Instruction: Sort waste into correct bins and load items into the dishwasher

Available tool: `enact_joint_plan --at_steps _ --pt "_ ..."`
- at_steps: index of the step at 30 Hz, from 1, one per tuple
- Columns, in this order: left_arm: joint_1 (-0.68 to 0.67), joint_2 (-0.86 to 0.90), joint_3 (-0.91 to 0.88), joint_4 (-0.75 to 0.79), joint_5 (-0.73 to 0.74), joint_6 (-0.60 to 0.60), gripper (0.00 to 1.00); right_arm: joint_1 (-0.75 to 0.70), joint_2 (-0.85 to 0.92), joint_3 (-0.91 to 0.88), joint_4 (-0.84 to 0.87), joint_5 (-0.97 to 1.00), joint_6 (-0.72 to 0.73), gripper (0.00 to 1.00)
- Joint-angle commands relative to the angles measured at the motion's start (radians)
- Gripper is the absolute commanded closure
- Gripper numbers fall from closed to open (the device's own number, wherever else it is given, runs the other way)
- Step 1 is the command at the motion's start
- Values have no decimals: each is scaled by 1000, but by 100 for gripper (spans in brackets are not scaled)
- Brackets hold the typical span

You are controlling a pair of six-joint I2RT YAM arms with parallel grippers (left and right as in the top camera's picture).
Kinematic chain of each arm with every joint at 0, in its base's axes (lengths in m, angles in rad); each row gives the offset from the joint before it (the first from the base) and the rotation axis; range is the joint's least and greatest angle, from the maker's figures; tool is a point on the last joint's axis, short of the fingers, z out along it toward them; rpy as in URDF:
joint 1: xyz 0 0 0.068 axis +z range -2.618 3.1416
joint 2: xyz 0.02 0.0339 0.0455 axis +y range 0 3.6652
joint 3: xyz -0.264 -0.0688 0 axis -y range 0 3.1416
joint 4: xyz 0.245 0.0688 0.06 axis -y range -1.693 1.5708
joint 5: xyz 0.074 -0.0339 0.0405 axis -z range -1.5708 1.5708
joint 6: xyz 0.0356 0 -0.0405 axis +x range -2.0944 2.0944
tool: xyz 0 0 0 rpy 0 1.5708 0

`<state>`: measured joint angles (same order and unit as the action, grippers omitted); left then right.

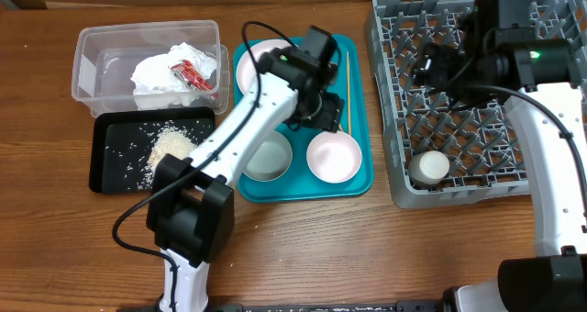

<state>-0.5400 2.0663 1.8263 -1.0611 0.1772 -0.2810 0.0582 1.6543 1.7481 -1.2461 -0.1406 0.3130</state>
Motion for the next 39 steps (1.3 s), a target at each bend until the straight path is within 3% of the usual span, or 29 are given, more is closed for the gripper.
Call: enact_joint_plan --at_steps 1,6,10,13,19,21,24,26,32,35,39 --pt "-25 -15 -28 5 -72 19 31 -10 -16 34 -13 8 -27 13" --pt "-33 69 -29 15 -68 19 35 -10 -16 34 -24 8 -30 12" --pt "-33 121 -29 19 -53 19 48 -9 -16 34 -24 6 -29 12" --pt "-33 134 -29 20 -53 18 53 -9 -16 34 -26 5 -29 12" --pt "-33 138 -29 29 -53 19 81 -9 -16 34 -24 5 -29 12" --pt "-33 138 -29 27 -53 19 86 -8 -16 34 -23 5 -29 12" --pt "-37 139 -33 27 -53 19 83 -8 -16 34 -25 5 -29 12" --pt "-40 139 -43 39 -54 19 76 -8 -16 33 -26 5 -29 12" --pt "-46 139 -72 67 -45 14 76 -8 -16 33 -26 5 -29 12" --pt "-46 139 -84 70 -40 11 96 -8 -16 33 -26 5 -29 12" --pt "-40 137 -74 60 2 11 96 -8 -16 33 -27 4 -29 12"
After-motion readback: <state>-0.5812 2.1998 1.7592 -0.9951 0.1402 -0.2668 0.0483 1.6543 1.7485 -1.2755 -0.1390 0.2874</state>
